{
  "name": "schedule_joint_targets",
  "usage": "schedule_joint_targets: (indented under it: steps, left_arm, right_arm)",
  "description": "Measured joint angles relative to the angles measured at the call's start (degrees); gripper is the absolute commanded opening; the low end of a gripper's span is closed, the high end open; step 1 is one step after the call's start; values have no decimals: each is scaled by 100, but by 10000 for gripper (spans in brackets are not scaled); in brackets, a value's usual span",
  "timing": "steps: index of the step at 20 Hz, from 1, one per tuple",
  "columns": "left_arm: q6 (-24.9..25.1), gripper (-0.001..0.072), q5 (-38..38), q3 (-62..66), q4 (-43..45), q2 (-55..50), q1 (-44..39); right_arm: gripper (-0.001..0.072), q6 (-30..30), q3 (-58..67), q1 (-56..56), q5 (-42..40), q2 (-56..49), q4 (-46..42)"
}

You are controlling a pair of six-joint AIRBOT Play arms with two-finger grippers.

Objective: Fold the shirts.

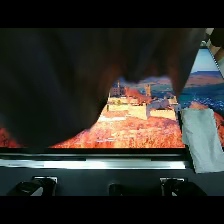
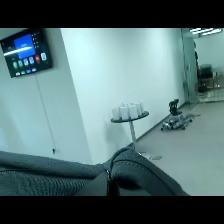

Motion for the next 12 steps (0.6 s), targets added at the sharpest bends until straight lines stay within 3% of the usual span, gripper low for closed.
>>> schedule_joint_targets:
  steps: [5,12]
  left_arm:
    - [-118,38,-190,-26,474,-632,2]
    - [-452,39,-1187,-627,1329,-2935,13]
  right_arm:
    - [41,278,4,-4,-59,-507,-374]
    - [44,1596,2,-11,348,-2957,-1169]
